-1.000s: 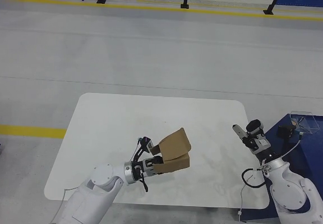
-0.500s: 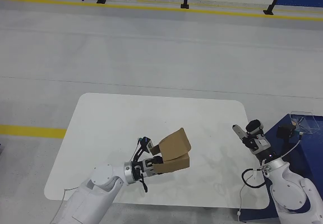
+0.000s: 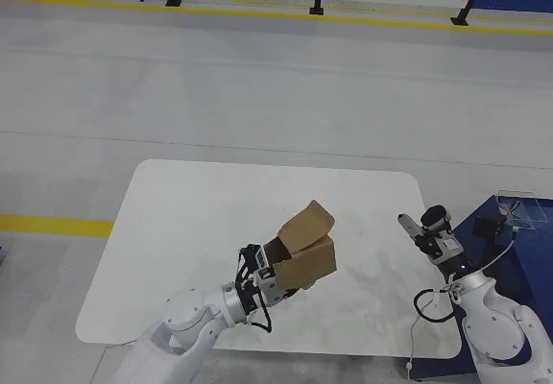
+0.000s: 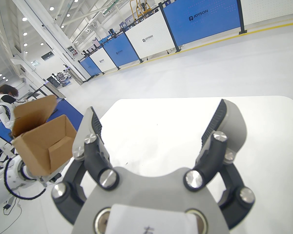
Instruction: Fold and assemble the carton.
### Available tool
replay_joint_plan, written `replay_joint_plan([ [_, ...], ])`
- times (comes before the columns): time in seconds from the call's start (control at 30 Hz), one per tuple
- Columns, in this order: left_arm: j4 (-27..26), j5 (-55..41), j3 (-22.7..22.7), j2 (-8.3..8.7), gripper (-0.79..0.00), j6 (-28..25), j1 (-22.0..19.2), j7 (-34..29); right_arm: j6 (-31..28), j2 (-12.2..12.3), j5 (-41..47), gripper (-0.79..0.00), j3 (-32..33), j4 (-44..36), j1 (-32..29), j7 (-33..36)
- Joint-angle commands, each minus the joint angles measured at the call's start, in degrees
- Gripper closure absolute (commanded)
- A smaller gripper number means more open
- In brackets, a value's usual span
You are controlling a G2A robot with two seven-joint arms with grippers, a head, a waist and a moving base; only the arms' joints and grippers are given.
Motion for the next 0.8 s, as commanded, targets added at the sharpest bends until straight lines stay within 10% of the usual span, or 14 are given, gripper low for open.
replay_joint_plan([
  [0.0, -3.6, -10.8, 0.2, -0.72, 0.000, 6.8, 2.2, 13.4, 0.0, 0.0, 0.0, -0.785, 0.0, 0.0, 0.0, 0.0],
  [0.23, -5.9, -33.1, 4.0, -3.78, 0.000, 11.4, 1.5, 43.8, 0.0, 0.0, 0.0, -0.785, 0.0, 0.0, 0.0, 0.0],
  [0.77, 9.5, -52.6, 12.4, -10.67, 0.000, -12.8, -10.2, 87.3, 0.0, 0.0, 0.0, -0.785, 0.0, 0.0, 0.0, 0.0],
])
